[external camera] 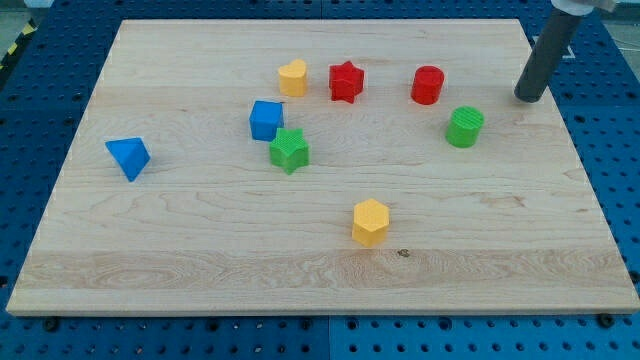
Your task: Slightly move the red circle to right of the red star
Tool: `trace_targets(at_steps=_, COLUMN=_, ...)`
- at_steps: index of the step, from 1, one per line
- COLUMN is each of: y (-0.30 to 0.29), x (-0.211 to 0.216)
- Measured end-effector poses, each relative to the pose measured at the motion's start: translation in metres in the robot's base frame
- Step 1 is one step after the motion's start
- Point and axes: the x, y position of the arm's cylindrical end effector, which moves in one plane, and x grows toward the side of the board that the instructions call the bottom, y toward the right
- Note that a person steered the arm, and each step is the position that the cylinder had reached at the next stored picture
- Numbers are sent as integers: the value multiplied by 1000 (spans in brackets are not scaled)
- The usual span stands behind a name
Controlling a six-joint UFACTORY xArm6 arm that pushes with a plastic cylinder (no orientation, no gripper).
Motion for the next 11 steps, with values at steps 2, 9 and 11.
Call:
trace_targets(at_steps=2, y=-11, x=17)
trace_targets(at_steps=9, y=-93, x=-7)
trace_targets(at_steps=11, y=-103, x=21)
